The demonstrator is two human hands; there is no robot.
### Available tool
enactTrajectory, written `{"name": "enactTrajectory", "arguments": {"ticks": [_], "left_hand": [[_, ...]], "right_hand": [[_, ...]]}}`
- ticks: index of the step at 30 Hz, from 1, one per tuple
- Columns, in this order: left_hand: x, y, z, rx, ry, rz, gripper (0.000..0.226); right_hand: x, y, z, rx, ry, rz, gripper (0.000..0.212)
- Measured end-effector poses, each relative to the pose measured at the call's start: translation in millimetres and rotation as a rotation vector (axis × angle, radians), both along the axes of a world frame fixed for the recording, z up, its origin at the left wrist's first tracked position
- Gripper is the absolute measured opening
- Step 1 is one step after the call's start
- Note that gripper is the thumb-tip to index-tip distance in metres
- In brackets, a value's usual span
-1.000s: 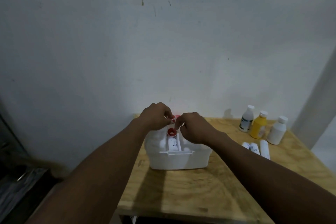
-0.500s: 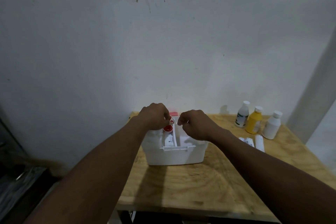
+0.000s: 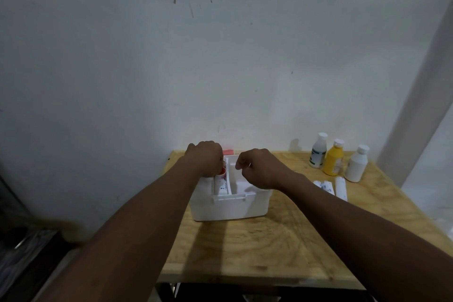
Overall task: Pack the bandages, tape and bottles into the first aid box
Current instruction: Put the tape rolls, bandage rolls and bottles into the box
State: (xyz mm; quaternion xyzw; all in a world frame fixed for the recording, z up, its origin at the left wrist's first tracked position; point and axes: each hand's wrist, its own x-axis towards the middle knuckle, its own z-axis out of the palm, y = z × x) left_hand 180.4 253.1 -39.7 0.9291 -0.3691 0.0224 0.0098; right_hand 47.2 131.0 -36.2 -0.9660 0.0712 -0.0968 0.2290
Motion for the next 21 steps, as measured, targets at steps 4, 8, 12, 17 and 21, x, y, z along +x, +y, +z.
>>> {"name": "enactTrajectory", "arguments": {"ticks": [4,8,12,17,21], "left_hand": [[-1.3,-0.7,3.6,-0.055,-0.063,-0.010,0.018],[-7.6,-9.0,14.4,-0.142,-0.069,-0.060,0.020],[-35.0,-36.5,22.0,-0.224,-0.025,-0.190,0.020],[-83.8,-92.6,9.7,-0.157,-0.002,-0.351,0.024],[-121.8,-132.9,-12.7,0.020,0.006,-0.405,0.031]], "right_hand": [[-5.1,-11.4,3.0,0.009,-0.030,-0.036,0.030],[-19.4,-41.1,13.0,0.036,-0.119,-0.131,0.024],[-42.3,-87.4,11.6,-0.032,-0.072,-0.293,0.013],[-79.7,-124.5,-14.0,-0.110,0.235,-0.425,0.027],[-104.0,-127.8,-46.8,-0.098,0.273,-0.517,0.024]]}}
